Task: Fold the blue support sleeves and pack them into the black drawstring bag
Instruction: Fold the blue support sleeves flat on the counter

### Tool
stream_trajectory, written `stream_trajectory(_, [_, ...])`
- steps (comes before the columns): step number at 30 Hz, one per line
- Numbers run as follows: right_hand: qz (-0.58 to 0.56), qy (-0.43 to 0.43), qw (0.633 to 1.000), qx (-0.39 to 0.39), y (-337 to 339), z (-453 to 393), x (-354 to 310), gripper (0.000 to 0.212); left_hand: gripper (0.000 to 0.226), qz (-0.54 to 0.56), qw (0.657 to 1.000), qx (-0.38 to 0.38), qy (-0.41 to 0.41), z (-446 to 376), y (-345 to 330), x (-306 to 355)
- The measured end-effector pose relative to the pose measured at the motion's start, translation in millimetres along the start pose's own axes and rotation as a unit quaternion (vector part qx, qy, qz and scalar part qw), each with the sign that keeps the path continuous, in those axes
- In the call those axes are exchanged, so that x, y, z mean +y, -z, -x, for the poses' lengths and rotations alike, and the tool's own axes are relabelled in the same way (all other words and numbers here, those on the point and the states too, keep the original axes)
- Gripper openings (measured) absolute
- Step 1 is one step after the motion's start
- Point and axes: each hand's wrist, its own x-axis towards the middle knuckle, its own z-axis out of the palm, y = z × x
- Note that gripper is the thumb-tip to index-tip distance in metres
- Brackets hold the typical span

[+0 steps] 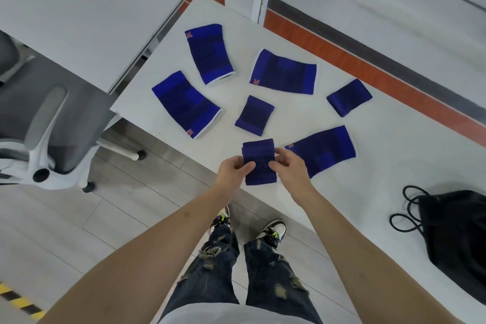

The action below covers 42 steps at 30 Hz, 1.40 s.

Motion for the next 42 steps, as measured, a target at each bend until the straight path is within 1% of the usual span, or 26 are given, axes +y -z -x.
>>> stream_trajectory(2, [-0.005, 0.028, 1.0, -0.011, 1, 2, -8, 0.022, 0.007, -0.006, 1.0, 0.009, -0.028, -1, 3, 6])
stream_trajectory(4, [-0.005, 0.062, 0.998, -0.006, 1, 5, -16, 0.016, 0.01, -0.018, 0.998, 0.01, -0.052, -3, 7, 11])
stream_trajectory(6, [0.02, 0.109, 0.994, 0.01, 2, 7, -20, 0.02, 0.014, -0.037, 0.995, 0.014, -0.093, -5, 12, 15])
stream_trajectory(8, [0.074, 0.155, 0.984, 0.035, 5, 7, -15, 0.025, 0.02, -0.089, 0.983, 0.009, -0.159, -5, 19, 14])
stream_trajectory(10, [0.161, 0.196, 0.966, 0.047, 9, 9, -2, 0.024, 0.03, -0.164, 0.96, -0.012, -0.225, -3, 26, 7])
stream_trajectory(11, [0.207, 0.21, 0.954, 0.045, 10, 10, 6, 0.025, 0.032, -0.195, 0.948, -0.024, -0.251, -3, 29, 1])
stream_trajectory(13, [0.277, 0.214, 0.936, 0.029, 8, 13, 24, 0.026, 0.03, -0.243, 0.93, -0.047, -0.273, -5, 33, -13])
stream_trajectory(16, [0.332, 0.18, 0.926, -0.008, 2, 20, 41, 0.03, 0.027, -0.313, 0.914, -0.066, -0.25, -5, 34, -27])
stream_trajectory(17, [0.335, 0.162, 0.928, -0.02, 0, 21, 43, 0.031, 0.027, -0.324, 0.913, -0.067, -0.238, -5, 33, -30])
stream_trajectory(19, [0.322, 0.123, 0.938, -0.028, -4, 23, 44, 0.031, 0.027, -0.323, 0.923, -0.06, -0.202, -4, 32, -32])
stream_trajectory(23, [0.251, 0.061, 0.966, 0.016, -16, 11, 39, 0.024, 0.018, -0.258, 0.955, -0.028, -0.143, -5, 30, -31])
stream_trajectory(26, [0.216, 0.028, 0.975, 0.051, -23, 1, 34, 0.017, 0.02, -0.217, 0.969, -0.015, -0.117, -8, 25, -26])
stream_trajectory(28, [0.197, 0.01, 0.977, 0.075, -27, -2, 33, 0.013, 0.025, -0.214, 0.972, 0.004, -0.095, -11, 21, -22])
stream_trajectory(30, [0.19, 0.003, 0.977, 0.1, -30, -5, 33, 0.011, 0.03, -0.235, 0.969, 0.021, -0.08, -16, 15, -18])
stream_trajectory(32, [0.183, -0.009, 0.976, 0.117, -33, -8, 33, 0.016, 0.029, -0.265, 0.96, 0.033, -0.081, -19, 9, -17])
stream_trajectory(34, [0.204, -0.008, 0.971, 0.122, -34, -11, 34, 0.023, 0.026, -0.298, 0.949, 0.046, -0.087, -22, 7, -19])
stream_trajectory(36, [0.238, 0.008, 0.963, 0.126, -34, -13, 35, 0.024, 0.028, -0.333, 0.936, 0.062, -0.098, -24, 7, -21])
stream_trajectory(37, [0.249, 0.014, 0.96, 0.129, -35, -13, 36, 0.024, 0.028, -0.354, 0.925, 0.07, -0.116, -23, 8, -22])
stream_trajectory(38, [0.257, 0.017, 0.957, 0.132, -35, -12, 35, 0.024, 0.029, -0.383, 0.908, 0.078, -0.151, -23, 9, -24])
stream_trajectory(39, [0.262, 0.022, 0.955, 0.135, -36, -11, 34, 0.024, 0.029, -0.419, 0.883, 0.083, -0.196, -22, 11, -25])
stream_trajectory(41, [0.266, 0.036, 0.953, 0.138, -36, -8, 32, 0.026, 0.03, -0.494, 0.819, 0.079, -0.282, -19, 18, -31])
stream_trajectory(42, [0.273, 0.052, 0.95, 0.14, -35, -5, 31, 0.027, 0.031, -0.518, 0.793, 0.069, -0.313, -18, 22, -34])
